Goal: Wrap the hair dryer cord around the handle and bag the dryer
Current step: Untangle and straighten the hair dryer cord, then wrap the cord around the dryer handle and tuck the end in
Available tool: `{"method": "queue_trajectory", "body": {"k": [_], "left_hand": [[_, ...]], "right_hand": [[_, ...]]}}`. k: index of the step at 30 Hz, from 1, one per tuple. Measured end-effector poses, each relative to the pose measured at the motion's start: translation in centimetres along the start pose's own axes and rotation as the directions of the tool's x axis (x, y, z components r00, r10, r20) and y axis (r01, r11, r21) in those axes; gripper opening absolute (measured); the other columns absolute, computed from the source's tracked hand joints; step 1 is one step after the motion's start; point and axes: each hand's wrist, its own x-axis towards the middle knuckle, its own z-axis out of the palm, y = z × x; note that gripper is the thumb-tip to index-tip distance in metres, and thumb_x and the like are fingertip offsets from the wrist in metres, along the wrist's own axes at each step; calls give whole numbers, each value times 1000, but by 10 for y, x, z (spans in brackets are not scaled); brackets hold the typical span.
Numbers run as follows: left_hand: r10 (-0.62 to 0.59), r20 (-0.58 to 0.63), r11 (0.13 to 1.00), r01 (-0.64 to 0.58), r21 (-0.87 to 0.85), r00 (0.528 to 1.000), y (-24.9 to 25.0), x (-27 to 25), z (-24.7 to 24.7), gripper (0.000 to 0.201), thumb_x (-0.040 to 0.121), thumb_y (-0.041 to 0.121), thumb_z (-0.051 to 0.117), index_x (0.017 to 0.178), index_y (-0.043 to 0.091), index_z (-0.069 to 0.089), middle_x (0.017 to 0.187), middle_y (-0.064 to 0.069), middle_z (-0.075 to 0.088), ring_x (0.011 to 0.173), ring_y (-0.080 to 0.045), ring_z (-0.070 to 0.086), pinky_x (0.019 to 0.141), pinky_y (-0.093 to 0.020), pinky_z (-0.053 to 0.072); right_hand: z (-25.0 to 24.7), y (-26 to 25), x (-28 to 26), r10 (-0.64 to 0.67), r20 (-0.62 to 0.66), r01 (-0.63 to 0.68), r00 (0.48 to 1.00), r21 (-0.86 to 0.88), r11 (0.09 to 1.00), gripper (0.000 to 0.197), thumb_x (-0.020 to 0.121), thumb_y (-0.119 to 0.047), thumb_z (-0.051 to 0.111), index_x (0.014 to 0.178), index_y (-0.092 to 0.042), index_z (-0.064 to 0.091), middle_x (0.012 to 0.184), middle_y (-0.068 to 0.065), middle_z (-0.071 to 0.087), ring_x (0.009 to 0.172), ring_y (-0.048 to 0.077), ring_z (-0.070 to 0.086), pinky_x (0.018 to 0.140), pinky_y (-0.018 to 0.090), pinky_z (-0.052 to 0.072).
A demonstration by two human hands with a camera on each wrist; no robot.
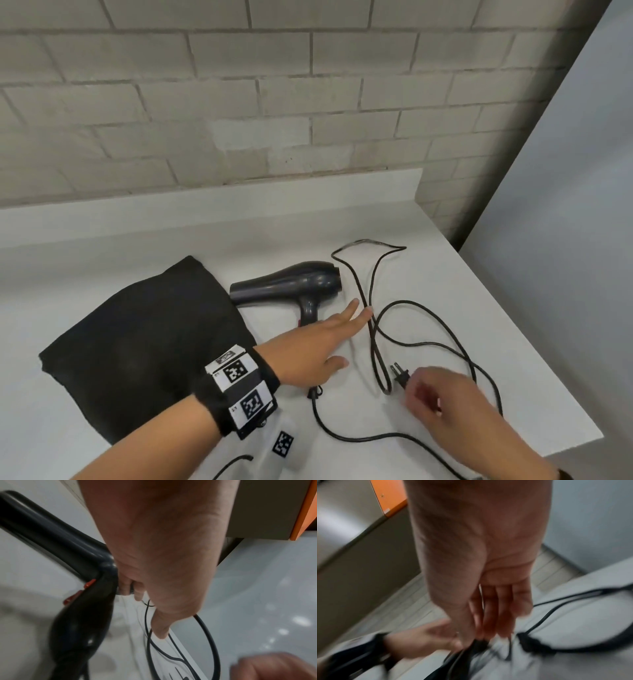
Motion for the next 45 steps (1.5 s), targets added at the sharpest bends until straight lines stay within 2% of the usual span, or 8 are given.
{"method": "queue_trajectory", "body": {"k": [6, 12, 16, 18, 24, 30, 37, 45], "left_hand": [[-33, -17, 996, 34, 84, 999, 5, 31, 0, 91, 101, 37, 48, 138, 59, -33, 104, -15, 68, 88, -33, 67, 82, -51, 57], [-96, 9, 994, 95, 47, 995, 4, 25, -5, 93, 102, 42, 45, 143, 35, -38, 143, -9, 55, 120, -27, 60, 105, -45, 47], [-119, 31, 991, 121, -52, 992, 4, 5, -16, 71, 103, 44, 42, 155, 12, 6, 98, -4, 71, 80, -8, 65, 81, -33, 54], [-58, 3, 997, 59, -56, 998, 7, -5, -24, 47, 104, 46, 40, 123, 5, 50, 72, 4, 60, 58, -2, 51, 64, -26, 45], [97, -209, 885, -180, -429, 973, 39, -43, -68, 68, 105, 51, 18, 75, 15, 67, 67, 13, 69, 72, 2, 62, 78, -16, 42], [69, -439, 703, -356, -616, 896, 53, -63, -110, 49, 90, 54, 58, 64, 14, 53, 54, 7, 30, 48, -12, 24, 48, -23, 24], [-226, -558, 550, -368, -750, 799, 44, -70, -140, 45, 92, 44, 54, 57, 23, 36, 56, 5, 18, 47, -11, 12, 45, -21, 17], [-438, -504, 99, -517, -850, 745, 25, -92, -137, 34, 90, 42, 52, 64, 21, 43, 55, 8, 16, 49, -11, 4, 44, -25, 7]], "right_hand": [[45, -8, 4, -129, 274, 189, 953, -206, 960, 45, 88, -42, 59, 129, -28, 53, 124, -11, 45, 115, 11, 48, 93, 25, 42], [46, -23, 1, -207, 306, 315, 929, -362, 877, 22, 91, -41, 59, 99, -20, 58, 97, -3, 55, 92, 20, 60, 68, 26, 34], [14, -46, -5, -357, 214, 402, 909, -234, 885, 28, 97, -53, 36, 113, -33, 47, 104, -6, 58, 97, 9, 55, 80, 29, 44], [-10, -67, -4, -362, 110, 378, 926, -205, 903, 35, 93, -62, 28, 112, -38, 46, 97, -10, 58, 90, 6, 55, 76, 27, 47], [-66, -117, 19, -515, -88, 458, 853, -346, 819, 28, 95, -55, 32, 101, -47, 58, 77, -14, 60, 68, 5, 58, 54, 24, 50], [-110, -153, 60, -619, -250, 514, 745, -376, 771, 26, 92, -56, 42, 98, -39, 61, 77, -15, 64, 64, 3, 46, 55, 28, 48], [-139, -152, 95, -504, -219, 500, 835, -78, 862, 17, 90, -42, 60, 80, -30, 67, 63, -13, 66, 54, 4, 53, 54, 19, 41], [-126, -93, 81, -314, -205, 370, 927, 367, 853, 20, 84, -36, 66, 74, -19, 68, 61, 2, 63, 60, 17, 58, 66, 31, 50]]}}
